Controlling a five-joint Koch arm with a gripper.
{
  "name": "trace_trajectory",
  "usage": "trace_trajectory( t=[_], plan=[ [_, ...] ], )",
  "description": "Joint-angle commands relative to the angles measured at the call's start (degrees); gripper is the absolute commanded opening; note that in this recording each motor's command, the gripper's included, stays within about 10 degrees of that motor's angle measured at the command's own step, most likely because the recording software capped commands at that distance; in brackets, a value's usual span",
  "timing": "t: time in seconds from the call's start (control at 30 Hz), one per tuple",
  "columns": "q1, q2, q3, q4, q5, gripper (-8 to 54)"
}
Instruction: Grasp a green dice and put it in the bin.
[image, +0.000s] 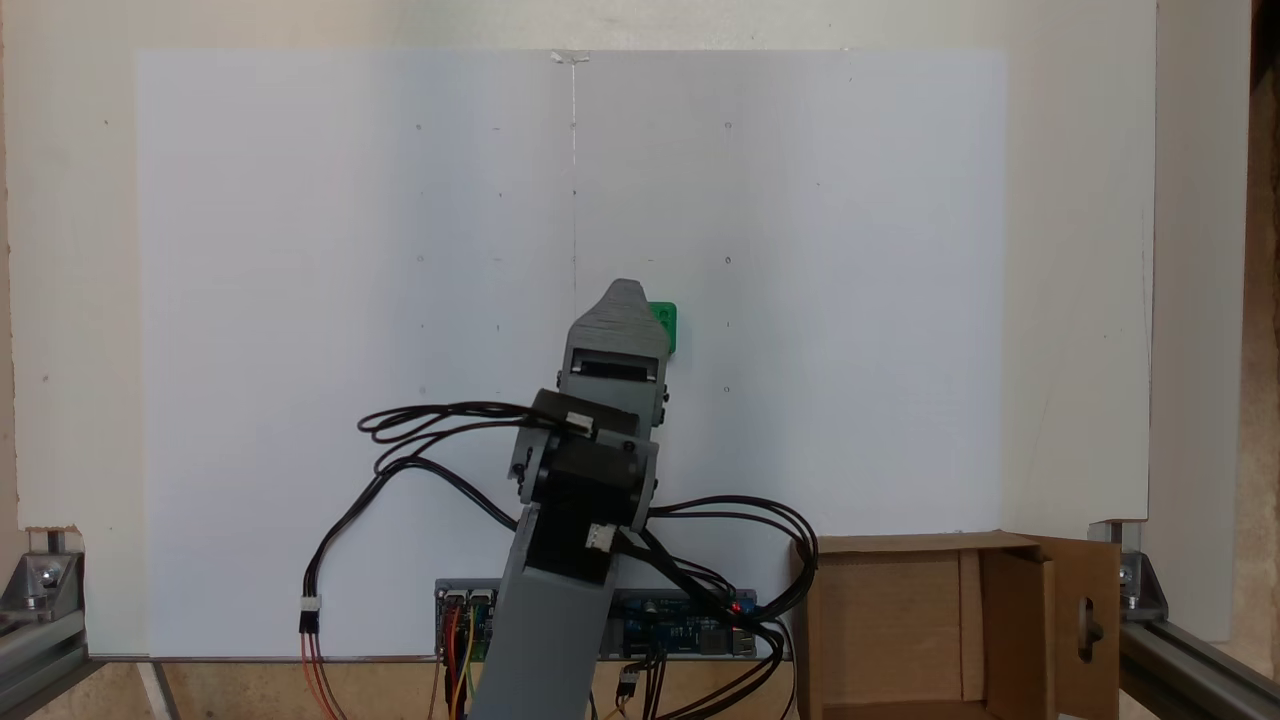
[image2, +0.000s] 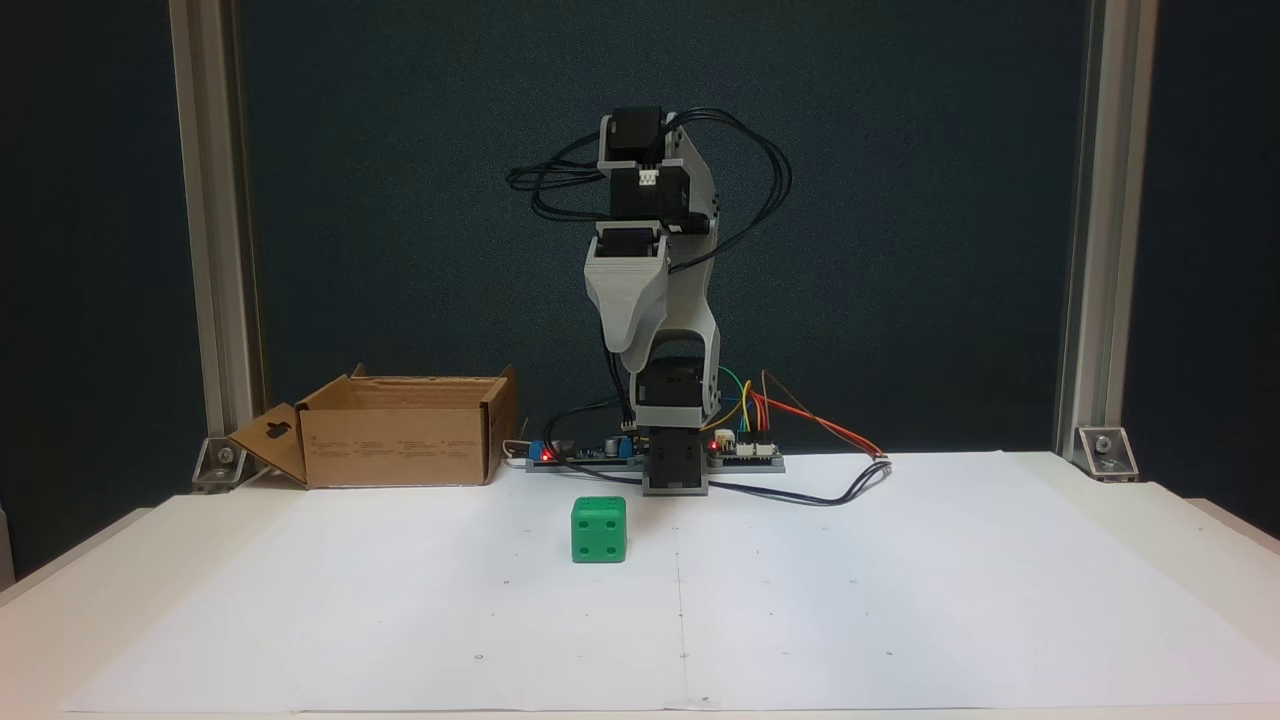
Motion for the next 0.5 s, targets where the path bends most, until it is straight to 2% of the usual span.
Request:
trace_trajectory(
  t=[0.0,0.23,0.47],
  plan=[
    [1.23,-0.18,-3.78,1.41,-6.33,43.2],
    [4.83,-3.52,-3.78,1.76,-12.48,43.5],
    [7.56,-10.63,-3.78,1.23,-12.83,45.2]
  ],
)
